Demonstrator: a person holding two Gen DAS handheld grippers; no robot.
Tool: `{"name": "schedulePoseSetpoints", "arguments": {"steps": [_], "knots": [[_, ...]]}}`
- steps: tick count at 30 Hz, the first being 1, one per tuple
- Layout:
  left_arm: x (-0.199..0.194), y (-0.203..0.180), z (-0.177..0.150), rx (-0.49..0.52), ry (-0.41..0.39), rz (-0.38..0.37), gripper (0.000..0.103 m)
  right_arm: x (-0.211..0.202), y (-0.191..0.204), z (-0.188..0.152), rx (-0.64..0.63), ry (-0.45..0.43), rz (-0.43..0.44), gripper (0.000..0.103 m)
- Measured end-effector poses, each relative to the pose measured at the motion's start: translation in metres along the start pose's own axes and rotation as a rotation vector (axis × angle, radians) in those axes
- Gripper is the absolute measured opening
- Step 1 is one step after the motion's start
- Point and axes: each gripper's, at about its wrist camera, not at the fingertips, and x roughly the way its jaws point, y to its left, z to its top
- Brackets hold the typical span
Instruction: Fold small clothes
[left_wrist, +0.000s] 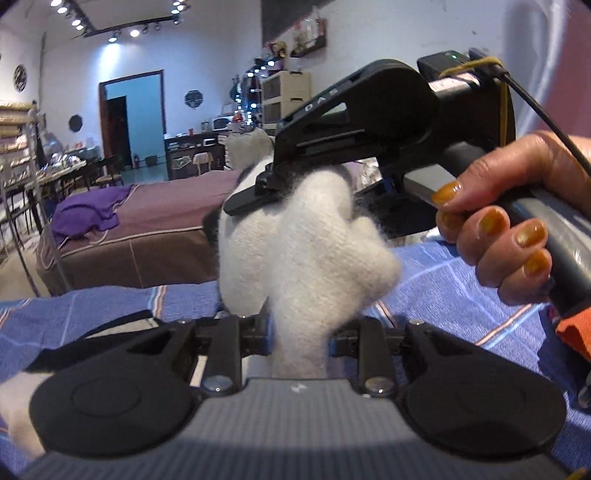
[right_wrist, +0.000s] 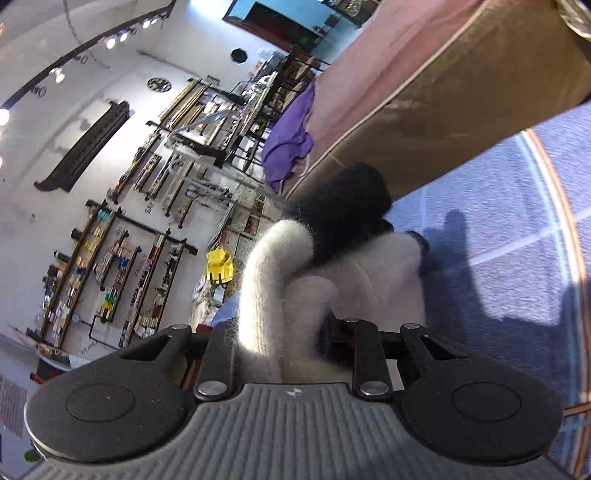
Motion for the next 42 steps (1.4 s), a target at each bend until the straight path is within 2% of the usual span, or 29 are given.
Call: {"name": "schedulePoseSetpoints", "arguments": {"steps": [7,15,25,29,31,36,38,42], "knots": [[-0.035,0.099,-0.009,-0.216,-0.004,0.052,0.025,0.090,0.051,-0.014,-0.097,0.107,-0.010,0.043],[-0.067,0.199,-0.053,-0.505,-0.006,0.060,0.025,0.162,0.082,-0.046,-0.187,0.204,-0.056,0.043],[-0.080,0.229,-0.114,-0.755,-0.034,0.050,0.025,0.200,0.098,-0.082,-0.313,0.305,-0.121,0.042],[-0.082,0.241,-0.132,-0.853,-0.040,0.024,0.027,0.210,0.098,-0.094,-0.352,0.329,-0.134,0.043],[-0.083,0.247,-0.139,-0.879,-0.039,0.018,0.028,0.215,0.098,-0.098,-0.355,0.340,-0.132,0.047],[-0.085,0.260,-0.150,-0.924,-0.032,0.010,0.033,0.228,0.092,-0.110,-0.311,0.364,-0.104,0.072],[-0.086,0.267,-0.157,-0.965,-0.034,-0.008,0.035,0.230,0.091,-0.113,-0.317,0.372,-0.093,0.090],[-0.084,0.279,-0.168,-1.044,-0.031,-0.043,0.037,0.227,0.085,-0.113,-0.276,0.377,-0.083,0.092]]}}
